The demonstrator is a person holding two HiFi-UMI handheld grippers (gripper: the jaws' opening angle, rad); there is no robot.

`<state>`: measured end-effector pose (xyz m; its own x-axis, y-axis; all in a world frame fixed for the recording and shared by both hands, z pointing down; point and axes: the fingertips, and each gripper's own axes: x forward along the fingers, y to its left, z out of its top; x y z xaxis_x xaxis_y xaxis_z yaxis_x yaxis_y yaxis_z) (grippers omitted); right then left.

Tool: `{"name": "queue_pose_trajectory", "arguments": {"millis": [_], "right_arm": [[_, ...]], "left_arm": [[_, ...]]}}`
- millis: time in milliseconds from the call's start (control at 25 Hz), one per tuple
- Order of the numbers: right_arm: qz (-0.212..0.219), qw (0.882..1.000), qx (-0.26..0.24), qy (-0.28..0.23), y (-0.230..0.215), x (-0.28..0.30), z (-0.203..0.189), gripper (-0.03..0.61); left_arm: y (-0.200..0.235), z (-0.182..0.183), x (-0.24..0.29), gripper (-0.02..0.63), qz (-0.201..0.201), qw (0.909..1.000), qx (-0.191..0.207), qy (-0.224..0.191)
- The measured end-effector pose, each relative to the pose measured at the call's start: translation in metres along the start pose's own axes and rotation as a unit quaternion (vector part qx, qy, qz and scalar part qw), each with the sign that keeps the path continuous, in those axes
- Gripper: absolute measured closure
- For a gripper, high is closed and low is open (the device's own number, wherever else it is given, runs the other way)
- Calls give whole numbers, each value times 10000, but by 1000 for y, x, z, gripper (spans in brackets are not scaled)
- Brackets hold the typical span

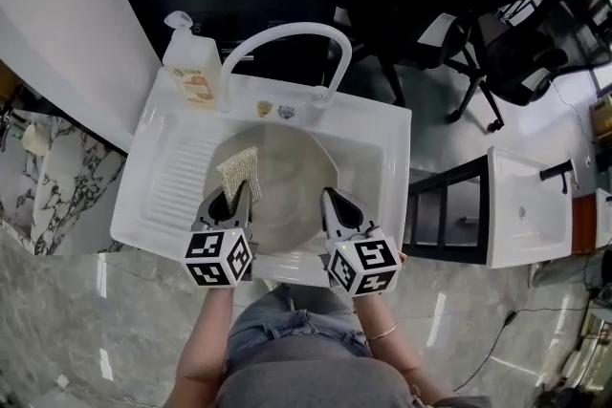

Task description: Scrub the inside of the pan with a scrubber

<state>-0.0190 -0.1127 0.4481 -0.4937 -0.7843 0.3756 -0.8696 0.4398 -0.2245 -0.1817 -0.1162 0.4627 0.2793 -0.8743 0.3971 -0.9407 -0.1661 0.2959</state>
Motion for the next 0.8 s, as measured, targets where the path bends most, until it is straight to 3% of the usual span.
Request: {"name": "queue_pose_trajectory", "arguments": {"millis": [200,400,560,800], "right_arm": [[-388,9989,275,58,-46,-1,-2,568],[-506,9977,431,87,-67,-1,-4,568],[-550,9969,525,203,-83,-1,-12,568],[-630,9954,645,335,-104,4,-18,568]], "left_arm": [[-36,-12,36,546,-453,9975,300,460],[-65,-36,70,546,-1079,9852,709,1130],[-96,-56,89,546,-1664,9676,1093,1556],[-129,-87,96,546,-2686,9293,1557,1999]]}}
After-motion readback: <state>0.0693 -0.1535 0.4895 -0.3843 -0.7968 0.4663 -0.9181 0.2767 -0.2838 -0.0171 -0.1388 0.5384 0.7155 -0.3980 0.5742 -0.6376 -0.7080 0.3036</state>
